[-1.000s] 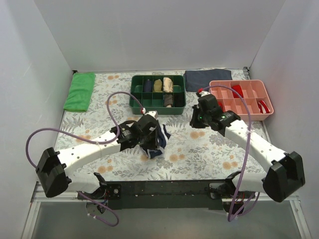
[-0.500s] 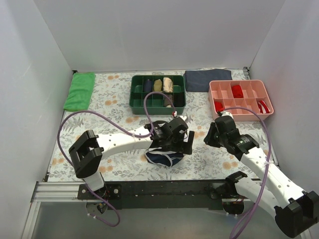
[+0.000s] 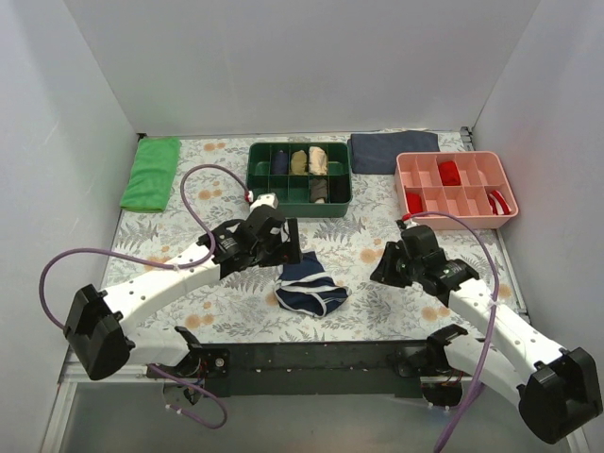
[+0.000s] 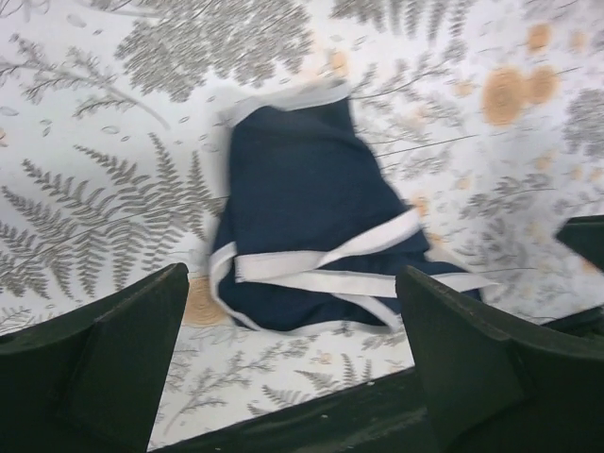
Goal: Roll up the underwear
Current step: Flatten out the underwear at the center of the board.
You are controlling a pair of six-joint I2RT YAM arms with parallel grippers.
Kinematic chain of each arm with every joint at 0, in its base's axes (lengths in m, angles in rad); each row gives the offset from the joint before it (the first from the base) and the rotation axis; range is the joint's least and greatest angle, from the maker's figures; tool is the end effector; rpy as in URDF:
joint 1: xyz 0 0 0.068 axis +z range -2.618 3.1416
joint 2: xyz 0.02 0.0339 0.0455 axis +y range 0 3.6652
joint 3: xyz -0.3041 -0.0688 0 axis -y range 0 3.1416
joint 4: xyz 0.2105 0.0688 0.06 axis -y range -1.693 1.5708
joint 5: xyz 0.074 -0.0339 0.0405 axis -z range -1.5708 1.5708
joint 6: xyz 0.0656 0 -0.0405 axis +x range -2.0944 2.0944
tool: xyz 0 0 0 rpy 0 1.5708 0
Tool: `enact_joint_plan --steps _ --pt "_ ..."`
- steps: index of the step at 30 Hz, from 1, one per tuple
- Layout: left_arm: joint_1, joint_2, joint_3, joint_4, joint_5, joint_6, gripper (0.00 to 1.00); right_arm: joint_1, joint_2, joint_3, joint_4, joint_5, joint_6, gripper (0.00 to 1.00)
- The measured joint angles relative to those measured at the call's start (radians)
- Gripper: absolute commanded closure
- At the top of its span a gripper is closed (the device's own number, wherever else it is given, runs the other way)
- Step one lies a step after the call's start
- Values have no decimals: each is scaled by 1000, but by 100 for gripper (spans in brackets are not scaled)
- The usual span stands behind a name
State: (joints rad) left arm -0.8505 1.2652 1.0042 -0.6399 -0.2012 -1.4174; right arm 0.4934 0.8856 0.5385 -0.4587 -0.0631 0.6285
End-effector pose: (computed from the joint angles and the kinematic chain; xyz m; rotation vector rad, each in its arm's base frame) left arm 0.1637 -0.1666 0.2988 -0.8126 2.4640 -0.7070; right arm 0.1235 0.0711 0.2332 0.1349 2.4575 0.5925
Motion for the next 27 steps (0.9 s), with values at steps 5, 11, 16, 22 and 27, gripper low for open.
enact_joint_plan --steps 5,11,16,22,27 --pt "20 -2 -129 4 8 0 30 5 34 -14 80 -72 -23 72" --pt "19 21 -166 50 40 26 42 6 37 -46 119 -115 -21 72" --pt "19 36 -179 109 75 76 48 6 43 -46 137 -124 -21 71" --pt "19 96 -179 152 129 159 55 6 72 -46 142 -124 -22 71" --pt "19 106 -179 157 144 199 54 6 82 -45 144 -124 -23 71"
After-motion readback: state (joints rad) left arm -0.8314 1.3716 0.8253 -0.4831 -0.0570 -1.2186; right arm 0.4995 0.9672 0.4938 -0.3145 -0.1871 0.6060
